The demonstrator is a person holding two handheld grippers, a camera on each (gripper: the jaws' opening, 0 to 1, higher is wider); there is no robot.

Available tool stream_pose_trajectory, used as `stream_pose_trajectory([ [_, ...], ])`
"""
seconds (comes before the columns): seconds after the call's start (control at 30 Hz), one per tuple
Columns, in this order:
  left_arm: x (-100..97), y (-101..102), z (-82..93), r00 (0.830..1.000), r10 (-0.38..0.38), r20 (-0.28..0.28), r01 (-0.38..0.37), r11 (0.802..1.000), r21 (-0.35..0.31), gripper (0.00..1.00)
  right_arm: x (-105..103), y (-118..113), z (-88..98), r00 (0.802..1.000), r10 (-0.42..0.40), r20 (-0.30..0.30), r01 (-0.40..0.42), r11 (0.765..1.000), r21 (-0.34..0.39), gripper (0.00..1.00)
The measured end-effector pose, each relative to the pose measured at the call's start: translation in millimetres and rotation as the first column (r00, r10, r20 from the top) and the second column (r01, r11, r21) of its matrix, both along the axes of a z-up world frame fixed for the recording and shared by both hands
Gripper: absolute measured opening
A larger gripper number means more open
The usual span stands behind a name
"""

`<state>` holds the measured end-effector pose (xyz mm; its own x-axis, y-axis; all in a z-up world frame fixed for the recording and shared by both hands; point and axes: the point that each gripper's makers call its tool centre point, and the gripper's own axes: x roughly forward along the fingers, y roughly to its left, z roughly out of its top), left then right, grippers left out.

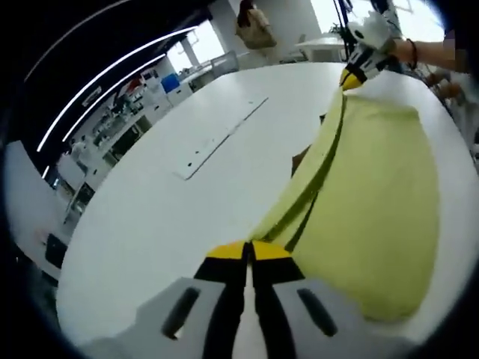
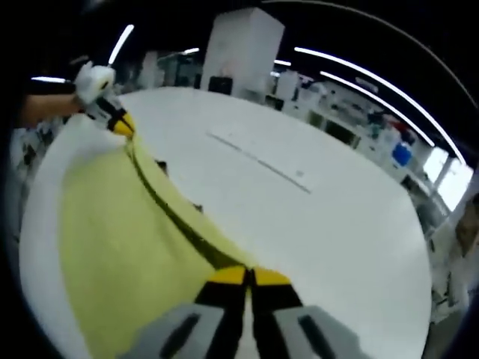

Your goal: Fold the garment on the visible template until the final outline fits inside the template.

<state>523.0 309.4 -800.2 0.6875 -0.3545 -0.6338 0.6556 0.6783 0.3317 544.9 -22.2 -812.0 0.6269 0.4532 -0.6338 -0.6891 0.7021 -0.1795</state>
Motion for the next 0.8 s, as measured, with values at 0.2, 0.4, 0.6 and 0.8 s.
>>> stream_pose_trajectory([
  [0.2, 22.3, 12.5, 2.7, 0.982, 0.187, -0.022, -0.188, 0.972, -0.144, 0.0, 16.9, 1.2, 1.2, 0.996, -0.087, -0.003, 0.087, 0.993, 0.077, 0.0],
  [0.4, 21.9, 24.0, 11.6, 0.97, 0.242, -0.03, -0.242, 0.943, -0.229, 0.06, 27.7, -13.5, 1.3, 0.983, -0.181, -0.026, 0.183, 0.978, 0.101, 0.12],
  [0.6, 9.8, 30.3, 1.6, 0.967, 0.248, -0.05, -0.253, 0.948, -0.191, 0.25, 20.4, -17.1, 0.4, 0.976, -0.207, -0.07, 0.214, 0.969, 0.121, 0.26],
  [0.8, -4.3, 38.1, -3.1, 0.938, 0.328, -0.114, -0.347, 0.89, -0.296, 0.56, 2.2, -6.8, 7.9, 0.974, -0.175, -0.144, 0.201, 0.96, 0.197, 0.5],
])
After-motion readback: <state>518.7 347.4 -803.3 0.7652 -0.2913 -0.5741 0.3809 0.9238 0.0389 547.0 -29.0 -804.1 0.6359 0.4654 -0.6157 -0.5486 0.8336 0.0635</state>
